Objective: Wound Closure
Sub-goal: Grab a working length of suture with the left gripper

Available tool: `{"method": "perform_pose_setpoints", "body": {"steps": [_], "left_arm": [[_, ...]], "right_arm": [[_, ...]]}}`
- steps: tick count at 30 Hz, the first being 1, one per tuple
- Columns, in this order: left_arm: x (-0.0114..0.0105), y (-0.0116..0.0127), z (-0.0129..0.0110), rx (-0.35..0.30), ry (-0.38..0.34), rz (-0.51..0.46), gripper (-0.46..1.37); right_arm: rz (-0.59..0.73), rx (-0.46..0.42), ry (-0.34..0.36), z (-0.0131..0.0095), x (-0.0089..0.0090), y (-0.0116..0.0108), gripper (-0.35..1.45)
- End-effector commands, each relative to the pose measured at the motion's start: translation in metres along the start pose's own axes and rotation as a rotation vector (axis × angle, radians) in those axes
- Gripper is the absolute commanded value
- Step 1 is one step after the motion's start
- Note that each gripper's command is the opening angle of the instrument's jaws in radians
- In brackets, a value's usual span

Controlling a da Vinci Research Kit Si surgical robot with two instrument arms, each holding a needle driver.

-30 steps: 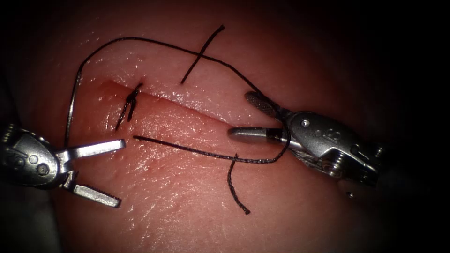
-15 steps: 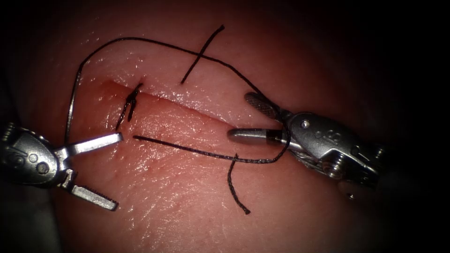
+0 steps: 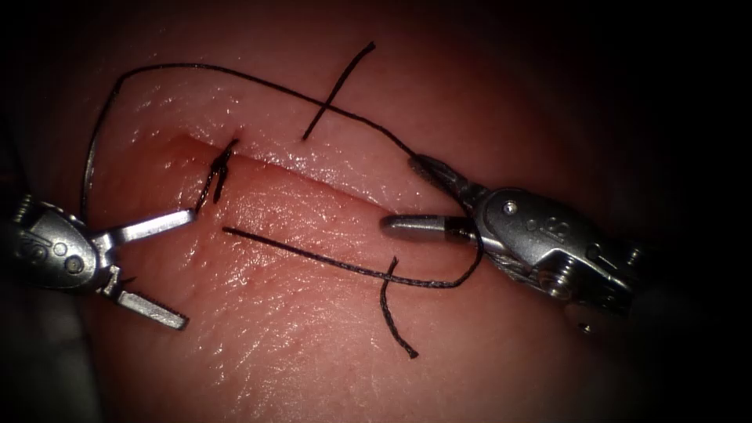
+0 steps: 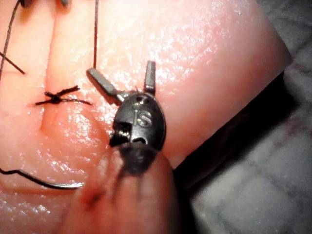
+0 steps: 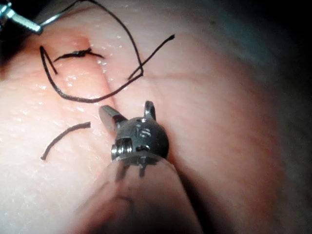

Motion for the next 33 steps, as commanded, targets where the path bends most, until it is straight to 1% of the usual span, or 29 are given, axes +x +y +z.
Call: {"method": "perform_pose_setpoints", "body": {"steps": [1,5,7,10,13,17,19,21,25,26,27,28,29,33], "left_arm": [[-0.0001,-0.0003,0.0001,0.000,-0.001,-0.001,0.57],[-0.0002,-0.0009,0.0003,0.002,-0.002,-0.002,0.57],[-0.0003,-0.0015,0.0006,0.004,-0.003,-0.003,0.66],[-0.0006,-0.0026,0.0009,0.006,-0.003,-0.009,0.70],[-0.0010,-0.0040,0.0010,0.007,-0.004,-0.003,0.78],[-0.0017,-0.0062,0.0011,0.012,-0.008,0.008,0.75],[-0.0019,-0.0070,0.0011,0.015,-0.010,0.014,0.71],[-0.0022,-0.0075,0.0012,0.016,-0.010,0.016,0.71],[-0.0028,-0.0072,0.0010,0.015,-0.010,0.022,0.88],[-0.0028,-0.0068,0.0008,0.014,-0.010,0.029,0.97],[-0.0028,-0.0066,0.0006,0.013,-0.010,0.029,0.99],[-0.0027,-0.0058,0.0001,0.013,-0.010,0.029,1.09],[-0.0026,-0.0055,-0.0002,0.011,-0.010,0.029,1.11],[-0.0019,-0.0030,-0.0026,-0.006,0.001,0.097,1.27]], "right_arm": [[0.001,0.011,0.001,0.0000,0.0000,0.0000,1.43],[0.001,0.011,0.001,0.0000,0.0000,0.0000,1.43],[0.000,0.011,0.001,0.0000,-0.0001,0.0000,1.43],[0.000,0.012,0.001,0.0000,-0.0001,0.0000,1.43],[0.000,0.013,0.002,-0.0001,-0.0001,0.0000,1.43],[0.000,0.014,0.002,-0.0003,-0.0001,-0.0001,1.43],[-0.001,0.016,0.002,-0.0004,-0.0001,-0.0001,1.43],[-0.001,0.017,0.002,-0.0005,-0.0001,-0.0002,1.43],[-0.002,0.018,0.002,-0.0005,-0.0001,-0.0003,1.43],[-0.002,0.019,0.003,-0.0005,-0.0002,-0.0004,1.43],[-0.003,0.019,0.003,-0.0005,-0.0002,-0.0004,1.43],[-0.004,0.020,0.003,-0.0005,-0.0002,-0.0005,1.43],[-0.004,0.020,0.003,-0.0005,-0.0003,-0.0006,1.43],[-0.007,0.020,0.005,-0.0003,-0.0006,-0.0008,1.43]]}}
